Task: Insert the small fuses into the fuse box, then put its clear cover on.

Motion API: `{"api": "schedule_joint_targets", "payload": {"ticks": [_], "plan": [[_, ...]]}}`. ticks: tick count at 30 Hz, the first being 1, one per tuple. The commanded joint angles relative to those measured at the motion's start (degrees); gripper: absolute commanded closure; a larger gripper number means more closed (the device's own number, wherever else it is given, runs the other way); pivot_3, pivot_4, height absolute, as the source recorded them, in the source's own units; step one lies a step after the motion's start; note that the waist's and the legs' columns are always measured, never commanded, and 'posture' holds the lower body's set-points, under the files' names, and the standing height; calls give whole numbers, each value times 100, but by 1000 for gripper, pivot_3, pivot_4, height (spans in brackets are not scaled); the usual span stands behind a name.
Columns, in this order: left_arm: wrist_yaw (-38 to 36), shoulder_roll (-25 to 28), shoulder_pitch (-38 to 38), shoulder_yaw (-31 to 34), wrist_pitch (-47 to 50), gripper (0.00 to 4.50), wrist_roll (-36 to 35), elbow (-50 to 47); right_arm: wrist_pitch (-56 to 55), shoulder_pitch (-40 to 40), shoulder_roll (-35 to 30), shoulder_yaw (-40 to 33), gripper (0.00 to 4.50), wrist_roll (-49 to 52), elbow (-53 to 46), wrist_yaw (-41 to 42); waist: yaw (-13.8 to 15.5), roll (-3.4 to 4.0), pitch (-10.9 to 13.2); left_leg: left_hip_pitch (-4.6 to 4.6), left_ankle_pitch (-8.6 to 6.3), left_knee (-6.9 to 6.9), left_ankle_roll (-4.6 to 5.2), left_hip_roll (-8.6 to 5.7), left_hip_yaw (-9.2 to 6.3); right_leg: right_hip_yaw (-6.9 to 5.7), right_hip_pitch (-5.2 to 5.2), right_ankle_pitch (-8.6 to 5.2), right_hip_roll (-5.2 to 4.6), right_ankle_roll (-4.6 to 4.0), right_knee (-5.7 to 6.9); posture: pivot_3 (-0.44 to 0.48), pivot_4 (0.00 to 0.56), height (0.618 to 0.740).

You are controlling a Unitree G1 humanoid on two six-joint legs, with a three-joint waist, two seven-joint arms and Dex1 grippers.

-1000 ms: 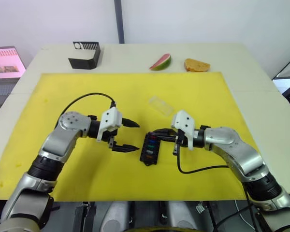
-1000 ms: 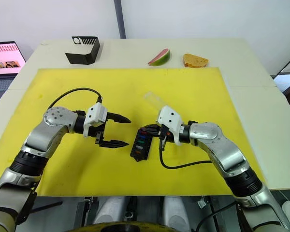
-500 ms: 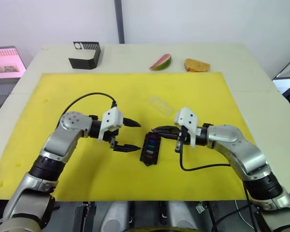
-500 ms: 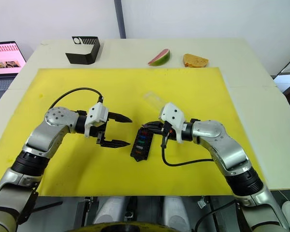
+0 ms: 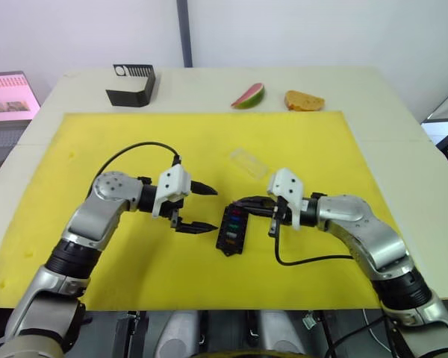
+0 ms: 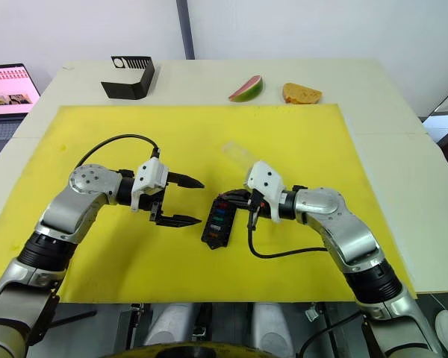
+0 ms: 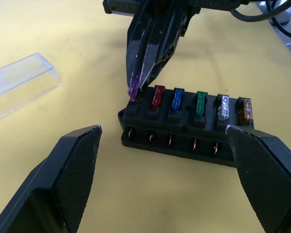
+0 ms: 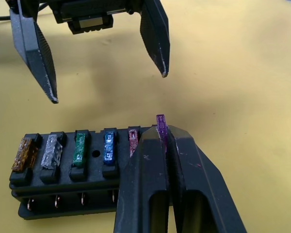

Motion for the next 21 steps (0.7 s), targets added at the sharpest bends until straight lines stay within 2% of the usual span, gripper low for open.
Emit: {"api": "schedule_joint_targets", "payload": {"ticks": [1, 16, 21], "plan": [[22, -19, -111, 49, -71, 159, -2, -163, -81, 8, 66, -38, 4500, -14, -83, 13, 0, 0, 0, 0, 0, 0, 0, 0, 0, 0, 0, 0, 0, 0, 0, 0, 150, 740], [23, -80, -138, 48, -113, 159, 56, -134, -160, 11, 195, -9, 4500, -220, 73, 13, -2, 0, 0, 1, 3, 3, -5, 0, 0, 0, 0, 0, 2, 0, 5, 0, 150, 740], [17, -80, -136, 59, -110, 159, 62, -140, 24, -26, 112, -187, 4500, -5, -136, 112, -2, 0, 0, 2, 3, 4, -5, 0, 0, 0, 1, 0, 3, 0, 6, 0, 150, 740]]}}
